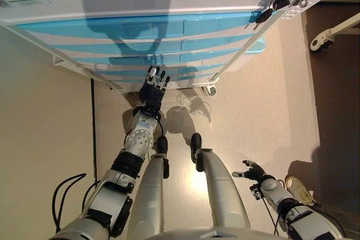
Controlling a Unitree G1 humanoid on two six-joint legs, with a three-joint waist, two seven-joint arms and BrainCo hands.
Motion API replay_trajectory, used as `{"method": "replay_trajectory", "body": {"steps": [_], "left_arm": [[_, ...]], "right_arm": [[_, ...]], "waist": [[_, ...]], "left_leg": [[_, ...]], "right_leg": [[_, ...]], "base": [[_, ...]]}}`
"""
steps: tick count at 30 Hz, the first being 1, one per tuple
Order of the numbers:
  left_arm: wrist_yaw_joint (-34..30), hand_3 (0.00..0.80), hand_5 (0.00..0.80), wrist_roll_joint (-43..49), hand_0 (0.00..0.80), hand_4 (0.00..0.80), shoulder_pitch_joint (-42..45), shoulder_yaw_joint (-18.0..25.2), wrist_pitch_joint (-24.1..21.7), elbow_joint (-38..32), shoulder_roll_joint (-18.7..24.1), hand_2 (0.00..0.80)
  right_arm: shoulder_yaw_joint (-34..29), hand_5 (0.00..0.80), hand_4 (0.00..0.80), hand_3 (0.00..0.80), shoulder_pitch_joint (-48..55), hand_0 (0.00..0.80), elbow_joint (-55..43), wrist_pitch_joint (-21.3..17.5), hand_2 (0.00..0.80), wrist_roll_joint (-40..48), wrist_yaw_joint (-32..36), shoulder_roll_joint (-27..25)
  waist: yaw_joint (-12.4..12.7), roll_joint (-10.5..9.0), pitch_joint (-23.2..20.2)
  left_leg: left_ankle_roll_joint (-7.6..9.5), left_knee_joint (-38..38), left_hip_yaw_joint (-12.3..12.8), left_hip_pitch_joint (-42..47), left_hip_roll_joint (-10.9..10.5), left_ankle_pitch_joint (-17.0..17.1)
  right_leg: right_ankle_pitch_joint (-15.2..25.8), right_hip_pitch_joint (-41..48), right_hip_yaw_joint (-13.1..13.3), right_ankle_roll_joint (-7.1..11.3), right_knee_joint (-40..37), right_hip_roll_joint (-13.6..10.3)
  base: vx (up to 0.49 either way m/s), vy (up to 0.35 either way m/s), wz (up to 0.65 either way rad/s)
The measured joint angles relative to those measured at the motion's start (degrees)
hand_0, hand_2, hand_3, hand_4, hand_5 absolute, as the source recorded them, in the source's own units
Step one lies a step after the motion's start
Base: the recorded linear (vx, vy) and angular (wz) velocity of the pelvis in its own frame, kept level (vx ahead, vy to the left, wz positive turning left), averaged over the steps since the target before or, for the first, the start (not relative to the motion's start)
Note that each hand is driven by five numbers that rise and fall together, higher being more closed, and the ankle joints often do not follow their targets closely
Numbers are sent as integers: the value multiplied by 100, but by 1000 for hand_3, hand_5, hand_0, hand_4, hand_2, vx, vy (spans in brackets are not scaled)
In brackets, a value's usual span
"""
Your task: Open the drawer and pick up the medicine
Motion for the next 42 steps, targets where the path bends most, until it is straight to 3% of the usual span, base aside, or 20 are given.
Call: {"method": "replay_trajectory", "body": {"steps": [14,42], "left_arm": [[2,0,0,8,0,0,49,10,-83,-3,47,0],[397,0,0,-172,0,0,145,151,-191,-25,26,0]], "right_arm": [[22,0,0,0,2,0,84,0,0,-60,4,-8],[141,0,0,0,19,0,85,1,0,-67,-2,-28]], "waist": [[128,-21,99],[81,-23,99]], "left_leg": [[-122,-665,-77,567,68,306],[-112,-1347,-55,1291,78,490]], "right_leg": [[178,484,-46,-79,-514,99],[289,1120,-77,-111,-982,98]], "base": [[-8,-23,0],[17,-4,0]]}}
